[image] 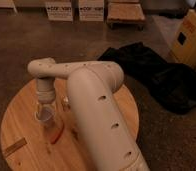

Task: Pick up the ceramic cup

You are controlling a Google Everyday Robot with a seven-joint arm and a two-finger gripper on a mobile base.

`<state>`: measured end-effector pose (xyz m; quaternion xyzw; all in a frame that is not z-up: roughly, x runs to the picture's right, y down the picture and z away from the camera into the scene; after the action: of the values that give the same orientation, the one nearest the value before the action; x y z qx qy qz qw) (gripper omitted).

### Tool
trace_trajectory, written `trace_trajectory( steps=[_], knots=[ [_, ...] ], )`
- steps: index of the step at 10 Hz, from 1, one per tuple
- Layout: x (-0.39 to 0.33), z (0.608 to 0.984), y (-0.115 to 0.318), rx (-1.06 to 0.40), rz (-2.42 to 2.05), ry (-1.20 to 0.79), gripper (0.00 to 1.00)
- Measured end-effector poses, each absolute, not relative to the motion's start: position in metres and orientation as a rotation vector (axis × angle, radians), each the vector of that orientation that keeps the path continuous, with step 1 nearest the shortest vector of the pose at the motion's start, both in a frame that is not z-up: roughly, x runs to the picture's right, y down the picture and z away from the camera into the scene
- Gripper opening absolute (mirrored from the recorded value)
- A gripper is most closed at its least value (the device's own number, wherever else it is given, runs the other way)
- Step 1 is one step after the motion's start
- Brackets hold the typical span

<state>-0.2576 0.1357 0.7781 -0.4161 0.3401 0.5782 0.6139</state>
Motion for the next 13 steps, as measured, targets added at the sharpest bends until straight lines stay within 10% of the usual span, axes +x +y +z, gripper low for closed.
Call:
trace_trajectory(
  steps=[13],
  knots=[
    [-0.239,0.844,0.154,-1.023,1.272,0.589,0.8]
  ],
)
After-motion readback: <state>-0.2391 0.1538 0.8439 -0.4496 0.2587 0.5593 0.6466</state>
